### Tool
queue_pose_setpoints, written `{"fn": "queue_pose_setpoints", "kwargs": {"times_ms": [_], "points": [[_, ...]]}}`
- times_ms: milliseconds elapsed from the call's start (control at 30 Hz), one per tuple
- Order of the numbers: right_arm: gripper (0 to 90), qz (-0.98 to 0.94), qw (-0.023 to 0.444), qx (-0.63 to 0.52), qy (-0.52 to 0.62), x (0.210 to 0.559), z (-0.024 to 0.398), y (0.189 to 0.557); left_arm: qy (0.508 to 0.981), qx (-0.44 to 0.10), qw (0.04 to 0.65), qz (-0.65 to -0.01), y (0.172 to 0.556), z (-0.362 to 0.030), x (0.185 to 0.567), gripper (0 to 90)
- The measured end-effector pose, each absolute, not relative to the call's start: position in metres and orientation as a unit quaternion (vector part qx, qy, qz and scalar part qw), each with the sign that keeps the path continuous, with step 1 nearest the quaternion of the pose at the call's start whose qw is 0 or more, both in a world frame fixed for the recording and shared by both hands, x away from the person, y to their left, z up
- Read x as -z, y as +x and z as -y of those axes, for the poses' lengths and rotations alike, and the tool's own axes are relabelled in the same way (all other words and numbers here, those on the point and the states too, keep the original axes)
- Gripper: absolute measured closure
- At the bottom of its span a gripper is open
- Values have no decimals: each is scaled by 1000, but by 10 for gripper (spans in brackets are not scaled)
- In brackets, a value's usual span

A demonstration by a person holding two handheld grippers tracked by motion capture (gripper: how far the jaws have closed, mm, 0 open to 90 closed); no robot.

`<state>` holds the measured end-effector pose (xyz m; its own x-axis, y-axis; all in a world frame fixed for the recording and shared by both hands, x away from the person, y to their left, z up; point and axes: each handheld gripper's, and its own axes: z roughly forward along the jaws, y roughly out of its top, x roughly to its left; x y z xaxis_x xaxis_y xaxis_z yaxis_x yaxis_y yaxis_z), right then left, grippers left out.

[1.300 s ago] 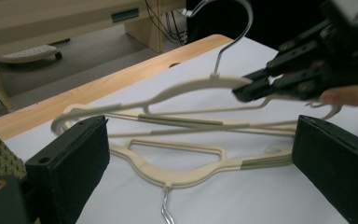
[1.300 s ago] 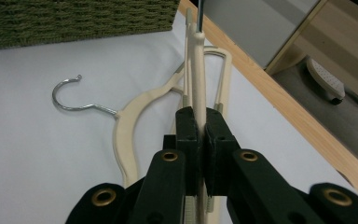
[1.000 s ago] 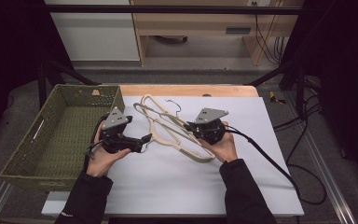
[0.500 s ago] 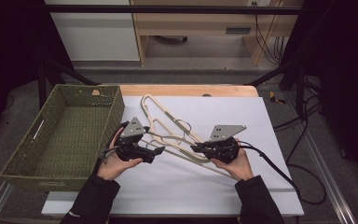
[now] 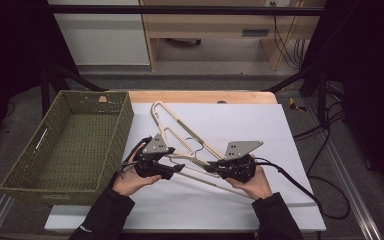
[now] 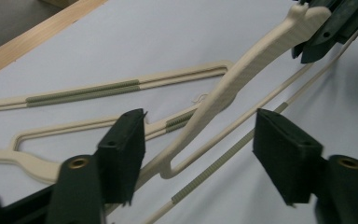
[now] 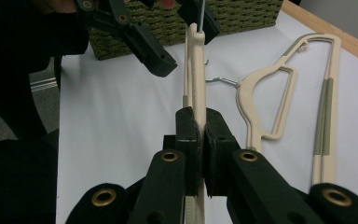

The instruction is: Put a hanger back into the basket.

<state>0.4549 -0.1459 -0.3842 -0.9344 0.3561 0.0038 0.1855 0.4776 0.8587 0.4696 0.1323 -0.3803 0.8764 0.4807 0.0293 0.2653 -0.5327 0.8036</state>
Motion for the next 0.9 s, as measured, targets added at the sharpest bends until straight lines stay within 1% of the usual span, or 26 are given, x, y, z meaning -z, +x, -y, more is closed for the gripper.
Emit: {"fn": "queue_pose_setpoints", "kwargs": {"times_ms": [67,233,267,367,600,767,867,900], "points": [[869,-856,85,-485,157,385,145,455,865,-124,436,-214,470,-132,380,464],[869,-857,72,-487,153,386,143,455,867,-115,438,-207,470,-131,381,574],[869,-857,68,-487,151,387,143,455,869,-113,436,-206,470,-131,381,614],[868,-858,65,-486,150,388,142,455,874,-110,430,-199,470,-129,383,626],[859,-864,59,-477,151,391,141,456,892,-123,396,-181,467,-125,382,681],[794,-863,98,-466,169,391,142,457,904,-96,381,-171,466,-122,383,771],[763,-864,113,-458,176,391,142,457,905,-86,380,-173,464,-120,382,792],[740,-864,118,-457,176,392,142,457,906,-85,378,-170,463,-119,381,800]]}}
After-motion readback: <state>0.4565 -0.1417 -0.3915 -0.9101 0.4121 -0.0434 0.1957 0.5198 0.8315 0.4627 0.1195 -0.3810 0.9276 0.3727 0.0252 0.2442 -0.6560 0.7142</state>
